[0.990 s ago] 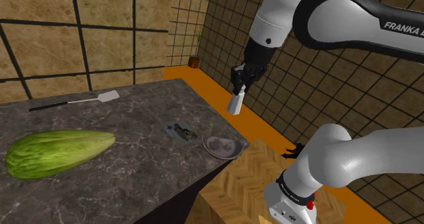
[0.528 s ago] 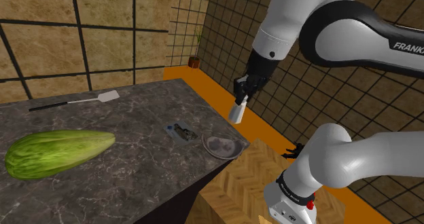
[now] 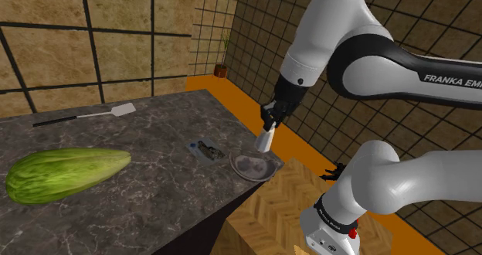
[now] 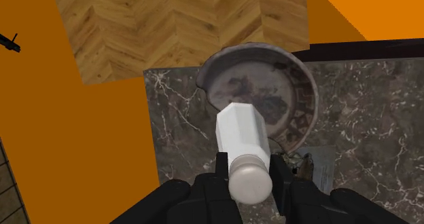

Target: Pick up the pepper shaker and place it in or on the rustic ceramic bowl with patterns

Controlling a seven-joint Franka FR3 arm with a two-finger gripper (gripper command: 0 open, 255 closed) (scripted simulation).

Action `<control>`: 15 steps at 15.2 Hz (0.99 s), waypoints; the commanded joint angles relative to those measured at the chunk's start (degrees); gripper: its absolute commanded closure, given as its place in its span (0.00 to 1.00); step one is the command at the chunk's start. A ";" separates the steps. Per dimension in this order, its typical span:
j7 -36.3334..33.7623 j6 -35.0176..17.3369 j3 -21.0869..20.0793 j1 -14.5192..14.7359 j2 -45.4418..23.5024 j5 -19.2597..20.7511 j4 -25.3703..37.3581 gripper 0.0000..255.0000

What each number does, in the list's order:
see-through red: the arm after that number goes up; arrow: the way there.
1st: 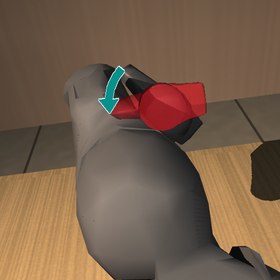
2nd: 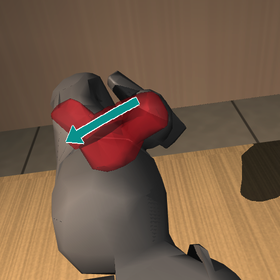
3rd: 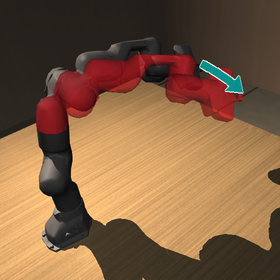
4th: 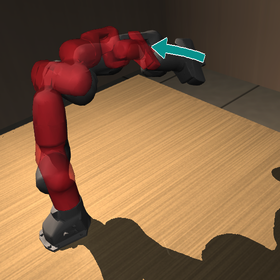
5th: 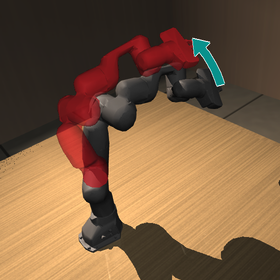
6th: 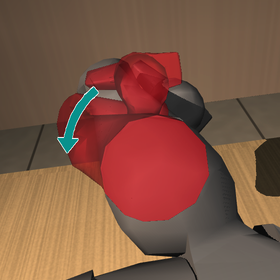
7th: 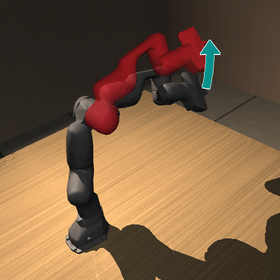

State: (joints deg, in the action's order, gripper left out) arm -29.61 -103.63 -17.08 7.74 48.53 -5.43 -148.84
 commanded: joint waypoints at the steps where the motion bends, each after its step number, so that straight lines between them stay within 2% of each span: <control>1: -0.22 -1.68 -0.38 0.12 -0.22 -0.26 -1.44 1.00; 6: -0.59 -5.93 -1.19 0.44 -0.66 -0.89 -5.27 1.00; 14: -0.59 -5.93 -1.18 0.44 -0.66 -0.89 -5.27 1.00; 15: -0.59 -5.93 -1.18 0.44 -0.66 -0.89 -5.27 0.00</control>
State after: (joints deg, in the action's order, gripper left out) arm -30.20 -109.56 -18.26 8.18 47.86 -6.32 -154.12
